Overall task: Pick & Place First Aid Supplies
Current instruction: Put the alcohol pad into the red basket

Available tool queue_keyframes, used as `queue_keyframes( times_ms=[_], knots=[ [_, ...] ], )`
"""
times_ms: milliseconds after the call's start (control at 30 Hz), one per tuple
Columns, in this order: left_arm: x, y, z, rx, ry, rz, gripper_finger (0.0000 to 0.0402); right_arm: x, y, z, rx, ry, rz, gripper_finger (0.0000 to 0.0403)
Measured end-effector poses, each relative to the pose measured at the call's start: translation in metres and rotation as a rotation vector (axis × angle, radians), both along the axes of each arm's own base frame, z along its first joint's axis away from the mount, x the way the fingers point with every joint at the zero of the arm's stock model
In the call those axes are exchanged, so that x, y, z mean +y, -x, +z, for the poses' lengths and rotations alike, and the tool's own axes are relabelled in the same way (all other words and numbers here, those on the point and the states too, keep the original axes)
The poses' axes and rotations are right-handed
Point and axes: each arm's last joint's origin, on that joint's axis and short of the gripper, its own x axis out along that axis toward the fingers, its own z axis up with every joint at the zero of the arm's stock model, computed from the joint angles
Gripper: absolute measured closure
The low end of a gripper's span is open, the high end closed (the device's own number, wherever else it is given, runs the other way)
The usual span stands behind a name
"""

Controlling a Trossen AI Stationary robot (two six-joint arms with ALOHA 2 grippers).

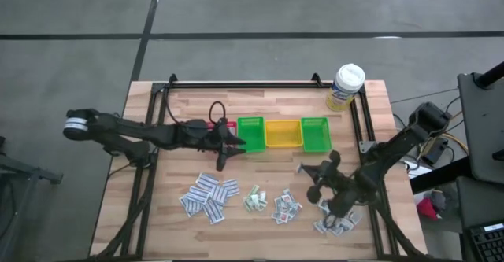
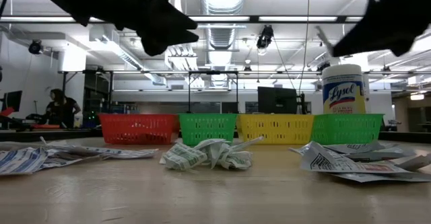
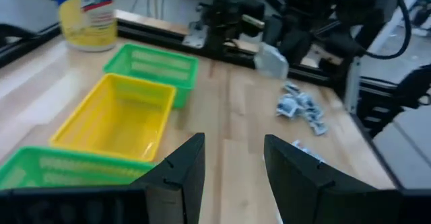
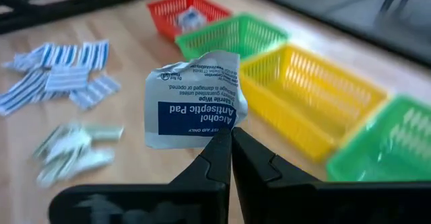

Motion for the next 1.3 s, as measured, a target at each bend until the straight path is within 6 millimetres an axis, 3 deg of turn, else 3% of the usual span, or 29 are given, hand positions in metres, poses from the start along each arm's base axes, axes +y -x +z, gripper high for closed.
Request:
queue_keyframes(
  times_ms=[300, 700, 1033, 1300],
  knots=[
    [-0.013, -0.018, -0.009, -0.085, -0.048, -0.061, 0.0254, -0.007, -0.044, -0.006, -0.067, 0.221, -0.085, 0.0394],
    [-0.017, -0.037, -0.02, -0.205, -0.132, -0.075, 0.0254, -0.018, -0.073, -0.019, -0.155, 0.337, -0.315, 0.0394],
    [-0.016, -0.055, -0.031, -0.218, -0.157, -0.023, 0.0254, -0.004, -0.121, -0.013, -0.056, 0.497, -0.388, 0.0394],
    [-0.015, -0.057, -0.029, -0.221, -0.168, 0.04, 0.0254, 0.01, -0.149, -0.003, 0.038, 0.597, -0.39, 0.0394]
  ],
)
